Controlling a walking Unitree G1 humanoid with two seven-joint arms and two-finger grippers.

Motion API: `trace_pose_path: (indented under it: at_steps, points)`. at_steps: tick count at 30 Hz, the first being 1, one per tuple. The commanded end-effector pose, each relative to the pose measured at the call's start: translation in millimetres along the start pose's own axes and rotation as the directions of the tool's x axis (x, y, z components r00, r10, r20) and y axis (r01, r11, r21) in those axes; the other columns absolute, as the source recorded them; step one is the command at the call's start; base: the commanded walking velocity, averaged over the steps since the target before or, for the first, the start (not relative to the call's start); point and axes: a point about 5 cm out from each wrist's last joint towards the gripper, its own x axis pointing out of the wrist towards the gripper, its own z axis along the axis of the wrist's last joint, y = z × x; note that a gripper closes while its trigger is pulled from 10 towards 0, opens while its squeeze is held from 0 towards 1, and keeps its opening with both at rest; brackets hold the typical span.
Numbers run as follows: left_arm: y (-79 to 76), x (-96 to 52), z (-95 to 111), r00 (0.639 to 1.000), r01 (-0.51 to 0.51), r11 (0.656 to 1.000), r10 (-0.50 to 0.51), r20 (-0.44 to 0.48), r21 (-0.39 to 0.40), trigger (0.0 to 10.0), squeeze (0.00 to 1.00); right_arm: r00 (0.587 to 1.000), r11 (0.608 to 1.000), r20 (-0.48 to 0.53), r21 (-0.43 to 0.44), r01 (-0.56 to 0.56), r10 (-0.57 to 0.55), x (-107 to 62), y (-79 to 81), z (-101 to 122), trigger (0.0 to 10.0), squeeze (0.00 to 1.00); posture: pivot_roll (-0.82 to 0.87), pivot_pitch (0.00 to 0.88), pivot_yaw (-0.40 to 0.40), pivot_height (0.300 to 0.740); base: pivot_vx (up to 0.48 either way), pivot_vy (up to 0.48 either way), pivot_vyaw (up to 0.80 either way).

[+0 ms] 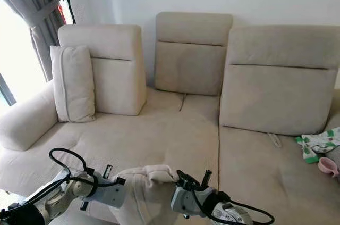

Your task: Move the pillow to the sofa from floor

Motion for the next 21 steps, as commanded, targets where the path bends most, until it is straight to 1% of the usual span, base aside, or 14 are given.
trace_pose_path:
  at_steps: [1,5,8,11,12,13,14,15,16,17,18,19,21]
  points:
    - [11.3,-2.6,7,0.998,-0.052,0.999,0.052,0.039,0.006,10.0,0.0,0.994,0.998,0.086,-0.006,0.069,-0.068,5.2,-12.0,17,10.0,0.0,0.08,0.0,0.045,0.74,0.0,0.0,0.0]
    - [27.6,-6.6,17,0.984,-0.148,0.989,0.149,0.097,-0.021,10.0,0.0,0.991,0.995,0.088,0.0,0.104,-0.104,4.3,-16.0,18,10.0,0.0,0.08,0.0,0.046,0.74,0.0,0.0,0.0]
    - [32.2,-8.7,19,0.979,-0.174,0.985,0.175,0.104,-0.016,10.0,0.0,0.987,0.992,0.103,-0.005,0.128,-0.127,4.5,-20.0,22,10.0,0.0,0.08,0.0,0.047,0.74,0.0,0.0,0.0]
    - [49.1,-18.8,25,0.959,-0.253,0.967,0.254,0.128,-0.021,10.0,0.0,0.968,0.979,0.149,-0.009,0.203,-0.2,5.7,-36.4,33,10.0,0.0,0.07,0.0,0.048,0.74,0.0,0.0,0.0]
    - [49.1,-18.8,25,0.959,-0.253,0.967,0.254,0.128,-0.021,10.0,0.0,0.968,0.979,0.149,-0.009,0.203,-0.2,5.7,-36.4,33,10.0,0.0,0.07,0.0,0.048,0.74,0.0,0.0,0.0]
    - [60.9,-26.2,30,0.941,-0.307,0.951,0.308,0.142,-0.033,10.0,0.0,0.957,0.97,0.172,-0.019,0.242,-0.235,6.1,-45.4,38,10.0,0.0,0.07,0.0,0.049,0.74,0.0,0.0,0.0]
    - [60.9,-26.2,30,0.941,-0.307,0.951,0.308,0.142,-0.033,10.0,0.0,0.957,0.97,0.172,-0.019,0.242,-0.235,6.1,-45.4,38,10.0,0.0,0.07,0.0,0.049,0.74,0.0,0.0,0.0]
    - [64.8,-28.5,32,0.933,-0.325,0.945,0.327,0.147,-0.039,10.0,0.0,0.953,0.967,0.179,-0.02,0.254,-0.246,6.1,-48.2,40,10.0,0.0,0.07,0.0,0.049,0.74,0.0,0.0,0.0]
    - [64.8,-28.5,32,0.933,-0.325,0.945,0.327,0.147,-0.039,10.0,0.0,0.953,0.967,0.179,-0.02,0.254,-0.246,6.1,-48.2,40,10.0,0.0,0.07,0.0,0.049,0.74,0.0,0.0,0.0]
    - [69.4,-31.7,34,0.924,-0.347,0.937,0.349,0.154,-0.046,10.0,0.0,0.948,0.963,0.187,-0.025,0.268,-0.259,5.8,-51.5,42,10.0,0.0,0.07,0.0,0.049,0.74,0.0,0.0,0.0]
    - [69.4,-31.7,34,0.924,-0.347,0.937,0.349,0.154,-0.046,10.0,0.0,0.948,0.963,0.187,-0.025,0.268,-0.259,5.8,-51.5,42,10.0,0.0,0.07,0.0,0.049,0.74,0.0,0.0,0.0]
    - [74.1,-35.4,35,0.915,-0.367,0.929,0.37,0.158,-0.051,10.0,0.0,0.943,0.96,0.195,-0.023,0.279,-0.27,5.4,-54.5,44,10.0,0.0,0.07,0.0,0.048,0.74,0.0,0.0,0.0]
    - [78.3,-39.3,36,0.908,-0.383,0.922,0.387,0.16,-0.053,10.0,0.0,0.94,0.958,0.2,-0.021,0.285,-0.276,4.8,-56.1,45,10.0,0.0,0.07,0.0,0.047,0.74,0.0,0.0,0.0]
